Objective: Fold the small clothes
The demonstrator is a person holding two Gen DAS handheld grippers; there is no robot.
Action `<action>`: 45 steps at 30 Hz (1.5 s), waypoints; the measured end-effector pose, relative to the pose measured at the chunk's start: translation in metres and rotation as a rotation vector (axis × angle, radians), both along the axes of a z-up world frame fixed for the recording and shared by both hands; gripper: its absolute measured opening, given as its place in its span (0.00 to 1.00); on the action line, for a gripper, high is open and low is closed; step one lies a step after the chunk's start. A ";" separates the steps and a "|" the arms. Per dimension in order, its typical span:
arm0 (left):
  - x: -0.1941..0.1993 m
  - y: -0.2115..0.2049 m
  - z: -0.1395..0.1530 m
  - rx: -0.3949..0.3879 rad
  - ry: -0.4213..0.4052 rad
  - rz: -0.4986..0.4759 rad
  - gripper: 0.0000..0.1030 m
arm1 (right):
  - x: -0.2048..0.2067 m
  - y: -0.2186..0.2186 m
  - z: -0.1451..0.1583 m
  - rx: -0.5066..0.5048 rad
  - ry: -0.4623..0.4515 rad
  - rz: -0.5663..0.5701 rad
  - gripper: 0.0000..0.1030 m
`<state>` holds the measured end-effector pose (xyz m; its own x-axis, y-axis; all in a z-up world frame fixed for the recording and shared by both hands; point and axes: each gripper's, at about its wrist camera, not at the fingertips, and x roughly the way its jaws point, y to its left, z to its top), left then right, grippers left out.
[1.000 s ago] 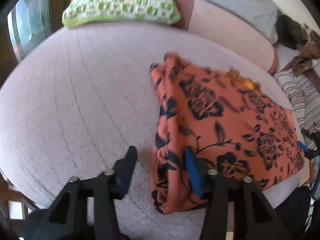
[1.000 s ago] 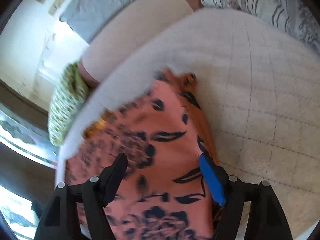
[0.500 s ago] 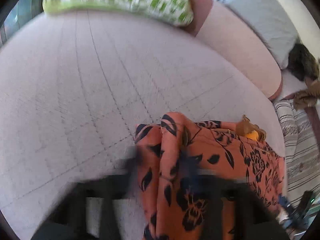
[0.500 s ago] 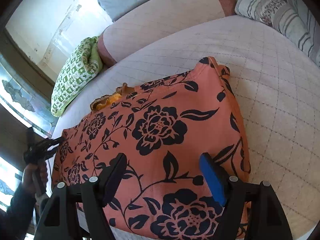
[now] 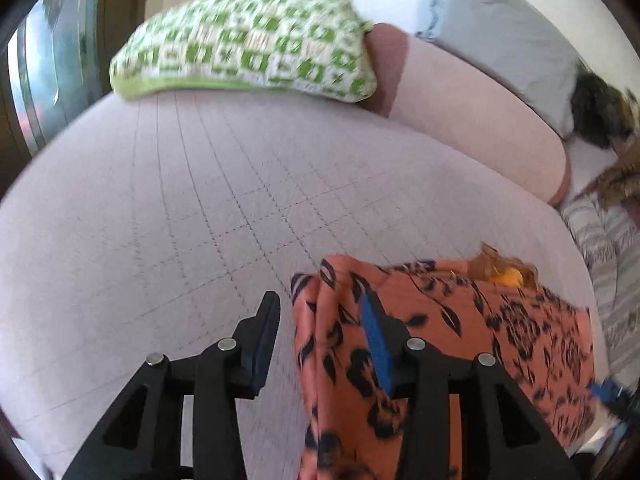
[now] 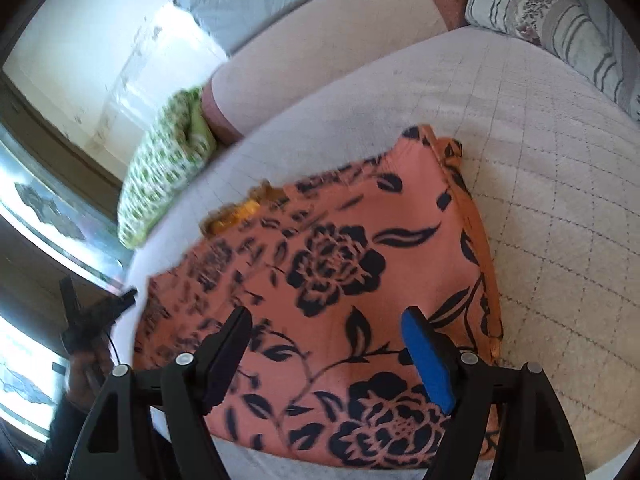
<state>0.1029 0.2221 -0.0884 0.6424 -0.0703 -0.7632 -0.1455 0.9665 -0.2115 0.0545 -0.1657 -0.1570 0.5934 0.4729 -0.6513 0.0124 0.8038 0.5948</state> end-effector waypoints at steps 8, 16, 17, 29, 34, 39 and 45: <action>-0.052 -0.024 0.015 0.110 -0.011 -0.017 0.60 | -0.011 0.003 -0.001 0.051 0.017 0.014 0.88; -0.066 -0.044 0.021 0.118 -0.014 -0.040 0.61 | -0.010 0.011 0.020 0.010 0.007 0.008 0.87; -0.067 -0.045 0.022 0.116 -0.014 -0.041 0.61 | -0.007 0.013 0.022 0.012 0.001 0.011 0.87; -0.072 -0.040 -0.012 0.095 0.084 0.002 0.69 | -0.033 -0.015 0.034 0.133 -0.005 -0.160 0.90; -0.077 -0.075 0.013 0.125 -0.034 -0.064 0.74 | -0.083 -0.037 0.001 0.293 0.133 -0.316 0.91; -0.065 -0.115 0.002 0.125 -0.017 -0.135 0.74 | -0.084 -0.040 -0.037 0.382 0.224 -0.387 0.91; -0.052 -0.142 -0.012 0.150 0.027 -0.171 0.74 | -0.062 -0.043 -0.041 0.393 0.154 -0.431 0.91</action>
<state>0.0505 0.0803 -0.1008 0.6102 -0.0614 -0.7899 0.0200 0.9979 -0.0622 -0.0080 -0.2088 -0.1980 0.6976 0.4333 -0.5707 0.3983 0.4277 0.8115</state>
